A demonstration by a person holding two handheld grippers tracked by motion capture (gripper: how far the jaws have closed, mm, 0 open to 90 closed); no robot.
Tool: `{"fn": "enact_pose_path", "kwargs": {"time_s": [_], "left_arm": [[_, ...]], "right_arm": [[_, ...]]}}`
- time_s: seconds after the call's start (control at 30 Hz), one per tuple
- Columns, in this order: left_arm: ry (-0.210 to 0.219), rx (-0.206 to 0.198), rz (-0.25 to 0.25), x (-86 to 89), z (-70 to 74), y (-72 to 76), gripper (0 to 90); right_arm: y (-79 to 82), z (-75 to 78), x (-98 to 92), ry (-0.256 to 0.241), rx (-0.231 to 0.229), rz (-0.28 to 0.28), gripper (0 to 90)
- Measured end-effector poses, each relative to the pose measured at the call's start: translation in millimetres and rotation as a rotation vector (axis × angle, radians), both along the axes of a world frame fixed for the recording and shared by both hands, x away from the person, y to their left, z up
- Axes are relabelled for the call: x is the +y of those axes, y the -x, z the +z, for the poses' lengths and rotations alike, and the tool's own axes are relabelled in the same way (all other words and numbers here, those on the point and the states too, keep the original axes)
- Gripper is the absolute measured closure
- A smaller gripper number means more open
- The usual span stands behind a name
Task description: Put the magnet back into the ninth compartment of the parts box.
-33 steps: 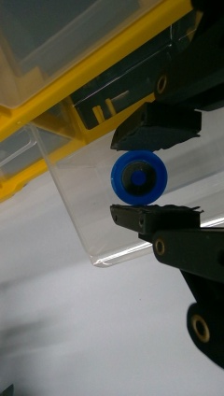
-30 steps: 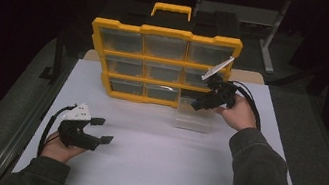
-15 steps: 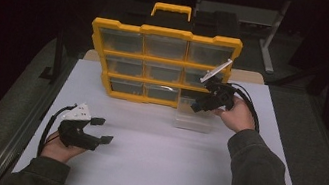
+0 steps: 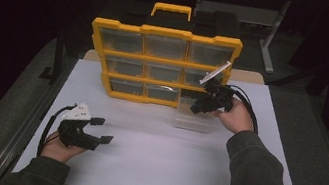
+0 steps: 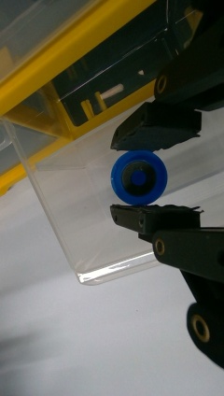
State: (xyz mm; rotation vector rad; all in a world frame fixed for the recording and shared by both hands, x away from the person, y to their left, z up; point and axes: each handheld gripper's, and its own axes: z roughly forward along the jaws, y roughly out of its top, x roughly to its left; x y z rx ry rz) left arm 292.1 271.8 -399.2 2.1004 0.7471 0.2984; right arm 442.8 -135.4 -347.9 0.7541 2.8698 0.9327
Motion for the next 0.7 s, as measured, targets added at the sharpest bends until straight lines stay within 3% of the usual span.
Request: {"fn": "enact_pose_path", "kwargs": {"time_s": [0.7], "left_arm": [[0.0, 0.001, 0.0, 0.5, -0.1, -0.3, 27.0]], "right_arm": [[-1.0, -8.4, -0.2, 0.005, 0.015, -0.011, 59.9]]}}
